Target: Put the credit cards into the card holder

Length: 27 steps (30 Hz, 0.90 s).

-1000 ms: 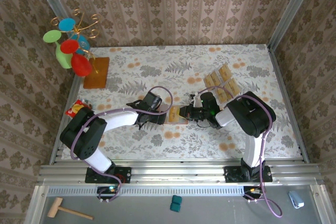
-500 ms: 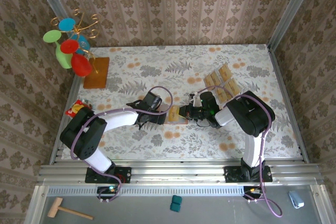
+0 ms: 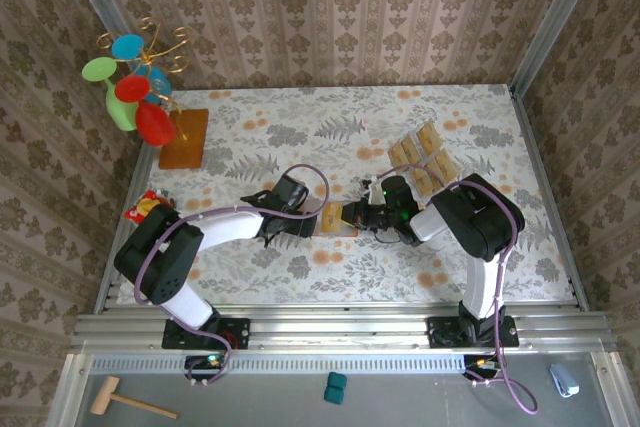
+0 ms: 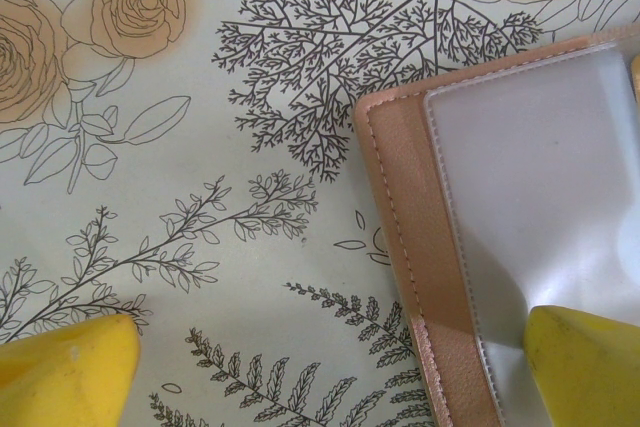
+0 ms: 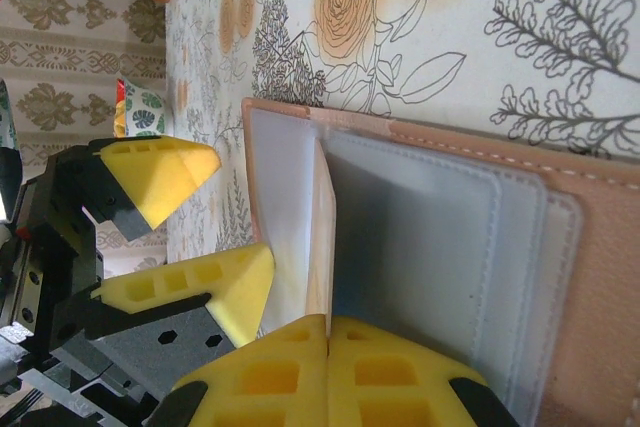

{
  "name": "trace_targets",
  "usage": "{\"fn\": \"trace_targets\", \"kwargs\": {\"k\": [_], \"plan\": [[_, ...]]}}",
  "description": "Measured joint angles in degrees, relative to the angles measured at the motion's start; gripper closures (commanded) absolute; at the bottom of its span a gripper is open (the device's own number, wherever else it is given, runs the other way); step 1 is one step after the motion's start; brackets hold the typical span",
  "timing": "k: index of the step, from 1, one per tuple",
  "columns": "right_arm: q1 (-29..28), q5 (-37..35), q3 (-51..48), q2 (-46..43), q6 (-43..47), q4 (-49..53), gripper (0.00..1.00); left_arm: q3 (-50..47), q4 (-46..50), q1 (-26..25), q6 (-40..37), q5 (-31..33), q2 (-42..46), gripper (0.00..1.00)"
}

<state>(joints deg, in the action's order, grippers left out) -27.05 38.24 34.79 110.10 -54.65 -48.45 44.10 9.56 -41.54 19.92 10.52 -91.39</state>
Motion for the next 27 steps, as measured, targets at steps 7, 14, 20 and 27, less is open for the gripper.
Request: {"fn": "trace_targets", "kwargs": {"k": [7, 14, 20, 27], "plan": [[-0.02, 0.0, -0.09, -0.02, 0.0, -0.13, 1.0, 0.0, 0.02, 0.0, 0.0, 0.02, 0.0, 0.0], [-0.02, 0.22, 0.17, 0.0, 0.02, 0.28, 1.0, 0.0, 0.02, 0.0, 0.0, 0.0, 0.0, 0.0], [-0.26, 0.44, 0.79, 0.0, 0.04, 1.36, 1.0, 0.0, 0.02, 0.0, 0.0, 0.02, 0.0, 0.0], [-0.44, 0.42, 0.9, 0.09, 0.04, 1.46, 1.0, 0.0, 0.04, -0.02, 0.0, 0.02, 0.0, 0.0]]}}
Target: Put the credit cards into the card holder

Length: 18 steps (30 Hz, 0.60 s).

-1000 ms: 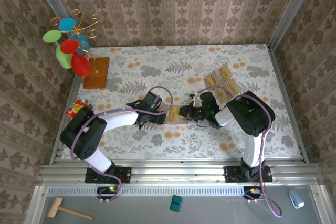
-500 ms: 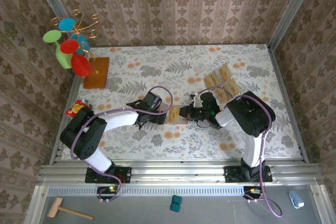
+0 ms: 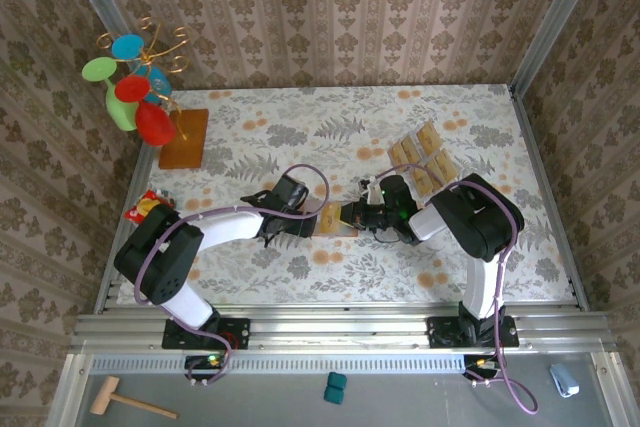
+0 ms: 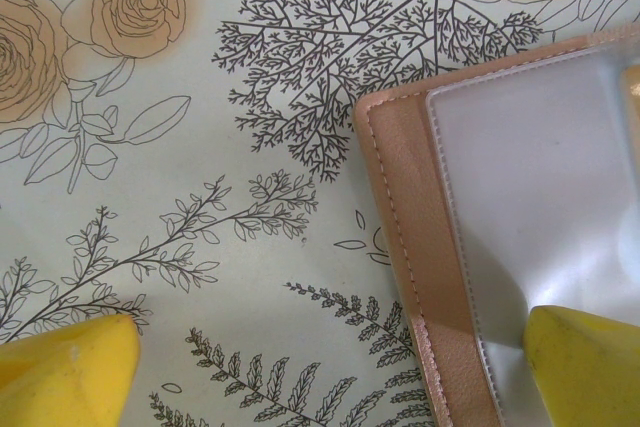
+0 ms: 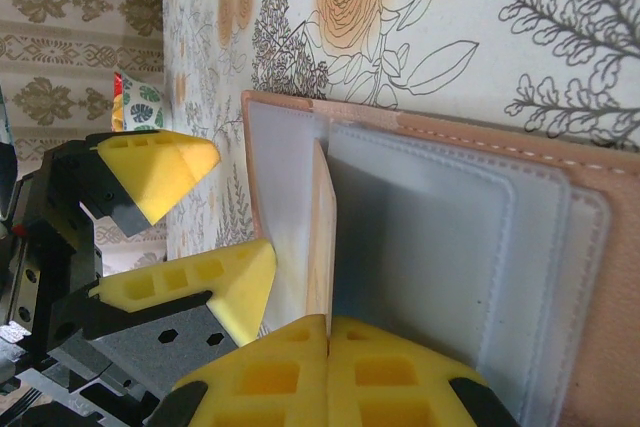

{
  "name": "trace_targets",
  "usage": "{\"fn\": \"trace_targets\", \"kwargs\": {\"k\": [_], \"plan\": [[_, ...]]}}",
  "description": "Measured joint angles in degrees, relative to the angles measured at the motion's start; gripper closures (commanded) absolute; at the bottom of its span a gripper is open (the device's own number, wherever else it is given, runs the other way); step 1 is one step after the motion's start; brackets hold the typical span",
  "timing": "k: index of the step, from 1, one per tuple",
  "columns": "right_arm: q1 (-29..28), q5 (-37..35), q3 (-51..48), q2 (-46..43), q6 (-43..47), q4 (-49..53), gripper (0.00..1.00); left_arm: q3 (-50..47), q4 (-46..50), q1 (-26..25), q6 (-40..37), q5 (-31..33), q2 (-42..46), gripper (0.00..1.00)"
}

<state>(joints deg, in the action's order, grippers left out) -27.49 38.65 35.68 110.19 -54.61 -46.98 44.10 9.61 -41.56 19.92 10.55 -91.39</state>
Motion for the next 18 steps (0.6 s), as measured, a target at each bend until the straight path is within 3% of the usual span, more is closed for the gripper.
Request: {"fn": "trace_targets", "kwargs": {"k": [18], "plan": [[-0.31, 0.81, 1.36, 1.18, -0.04, 0.0, 1.0, 0.0, 0.02, -0.04, 0.02, 0.04, 0.0, 0.0]]}}
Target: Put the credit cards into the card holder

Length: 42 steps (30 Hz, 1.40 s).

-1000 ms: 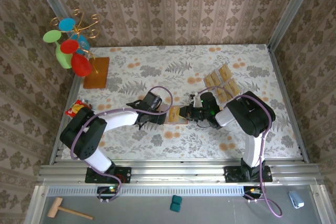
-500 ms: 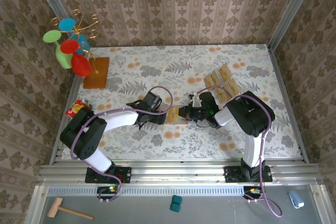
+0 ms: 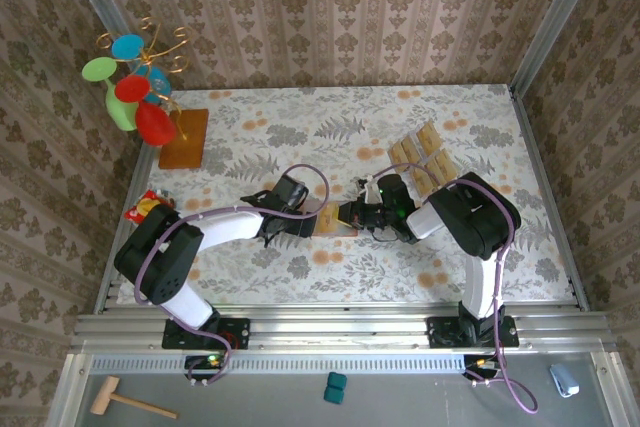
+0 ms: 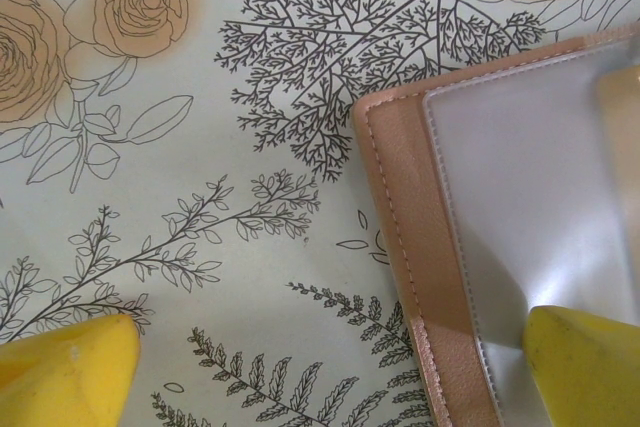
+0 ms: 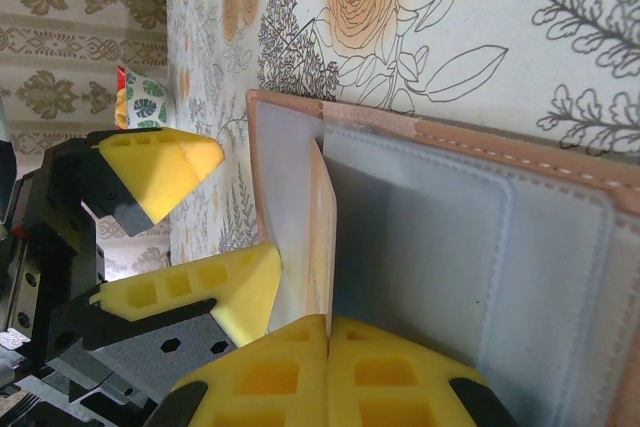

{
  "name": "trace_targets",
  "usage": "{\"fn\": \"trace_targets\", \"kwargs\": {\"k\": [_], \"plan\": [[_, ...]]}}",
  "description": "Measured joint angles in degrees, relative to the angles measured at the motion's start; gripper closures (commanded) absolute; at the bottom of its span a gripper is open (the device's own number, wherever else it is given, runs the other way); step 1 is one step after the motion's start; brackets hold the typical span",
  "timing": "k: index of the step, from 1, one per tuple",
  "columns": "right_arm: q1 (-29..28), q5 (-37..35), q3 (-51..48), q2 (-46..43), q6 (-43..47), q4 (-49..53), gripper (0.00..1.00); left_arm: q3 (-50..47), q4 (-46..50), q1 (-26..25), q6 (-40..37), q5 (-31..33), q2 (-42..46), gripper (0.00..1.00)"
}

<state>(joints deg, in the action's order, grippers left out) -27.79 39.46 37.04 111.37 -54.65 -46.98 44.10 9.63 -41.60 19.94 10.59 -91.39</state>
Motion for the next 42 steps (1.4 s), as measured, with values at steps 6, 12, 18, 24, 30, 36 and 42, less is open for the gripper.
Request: {"fn": "trace_targets", "kwargs": {"k": [6, 12, 18, 24, 30, 36, 42], "plan": [[-0.04, 0.0, 0.44, -0.48, 0.61, 1.51, 0.79, -0.11, -0.07, 0.0, 0.42, -0.02, 0.0, 0.0], [-0.76, -0.2, 2.21, -3.04, 2.64, 6.86, 0.57, -0.2, -0.22, 0.0, 0.68, -0.04, 0.0, 0.0], [-1.03, -0.68, 4.17, -5.14, 4.87, 13.03, 0.4, -0.22, -0.24, 0.0, 0.85, -0.04, 0.0, 0.0], [-1.11, -1.77, 7.08, -7.15, 7.48, 20.98, 0.25, -0.79, -1.09, 0.0, 0.85, -0.09, 0.2, 0.0], [-1.07, -3.48, 10.51, -7.96, 10.08, 28.76, 0.21, -2.08, -2.84, 0.02, 1.03, -0.28, 0.98, 0.0], [-1.07, -5.75, 13.73, -8.68, 12.87, 36.63, 0.2, -3.23, -2.8, 0.33, 1.03, -0.83, 2.49, 0.0], [-1.07, -8.85, 16.39, -11.13, 15.67, 43.82, 0.29, -4.24, -3.32, 1.2, 1.03, -1.81, 3.74, 0.0]]}}
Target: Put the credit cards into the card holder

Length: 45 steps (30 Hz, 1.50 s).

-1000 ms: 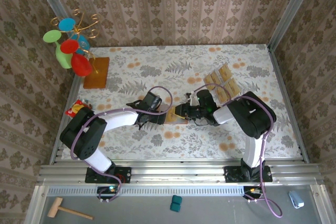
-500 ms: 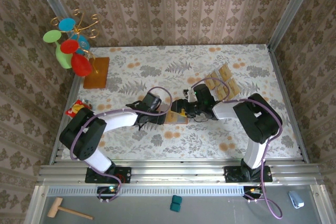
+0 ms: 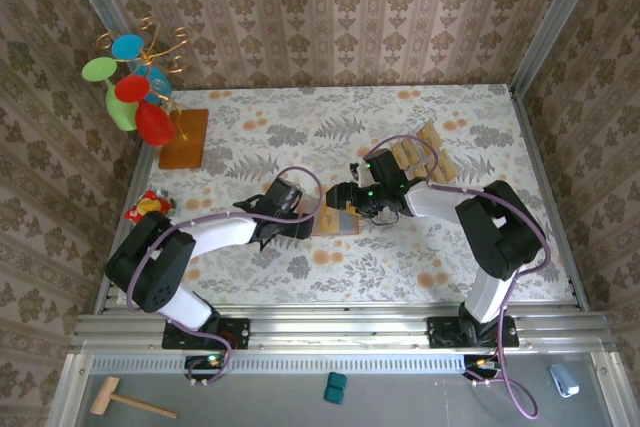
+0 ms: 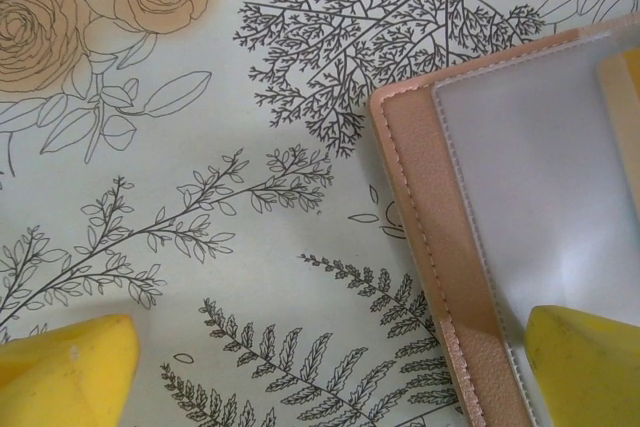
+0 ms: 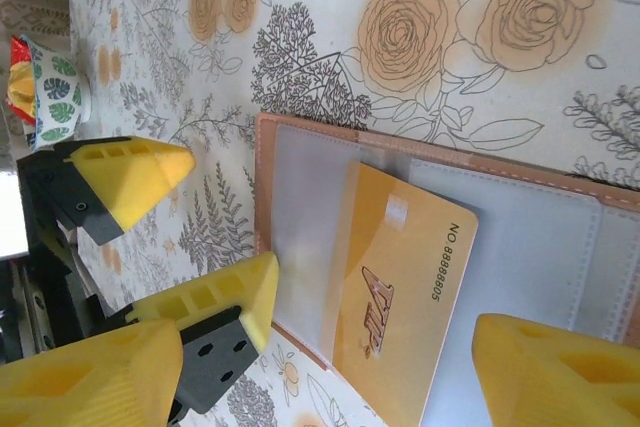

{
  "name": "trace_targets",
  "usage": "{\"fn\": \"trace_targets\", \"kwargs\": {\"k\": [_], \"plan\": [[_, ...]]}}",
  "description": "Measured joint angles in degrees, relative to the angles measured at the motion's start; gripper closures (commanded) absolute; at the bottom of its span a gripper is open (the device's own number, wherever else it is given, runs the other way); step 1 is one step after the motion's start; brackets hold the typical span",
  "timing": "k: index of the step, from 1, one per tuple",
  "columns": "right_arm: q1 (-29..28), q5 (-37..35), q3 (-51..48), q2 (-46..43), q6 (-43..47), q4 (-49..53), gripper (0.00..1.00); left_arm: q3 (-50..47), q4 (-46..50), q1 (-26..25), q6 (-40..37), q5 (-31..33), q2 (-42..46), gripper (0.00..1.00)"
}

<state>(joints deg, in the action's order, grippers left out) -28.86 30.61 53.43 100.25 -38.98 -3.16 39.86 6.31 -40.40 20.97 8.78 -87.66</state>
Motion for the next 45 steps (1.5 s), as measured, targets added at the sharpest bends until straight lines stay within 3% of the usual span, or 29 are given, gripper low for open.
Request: {"fn": "trace_targets", "kwargs": {"k": [2, 7, 12, 26, 45], "plan": [[0.0, -0.96, 0.66, -0.46, 0.76, 1.77, 0.4, -0.44, -0.57, 0.37, 0.0, -0.35, 0.22, 0.0], [-0.02, -4.35, 1.73, -0.52, 2.73, 7.1, 0.8, -1.44, -2.23, 0.83, 0.0, -1.2, 0.28, 0.0], [-0.79, -8.74, 4.04, -0.44, 4.74, 12.98, 0.96, -2.6, -4.35, 1.14, 0.02, -1.7, 0.35, 0.0], [-5.09, -15.52, 9.14, 4.81, 7.61, 20.22, 1.0, -3.89, -6.45, 1.51, 0.04, -2.14, 0.94, 0.0], [-7.43, -16.52, 11.82, 7.52, 7.74, 21.2, 1.0, -4.24, -7.04, 1.84, 0.15, -2.56, 1.05, 0.0]]}}
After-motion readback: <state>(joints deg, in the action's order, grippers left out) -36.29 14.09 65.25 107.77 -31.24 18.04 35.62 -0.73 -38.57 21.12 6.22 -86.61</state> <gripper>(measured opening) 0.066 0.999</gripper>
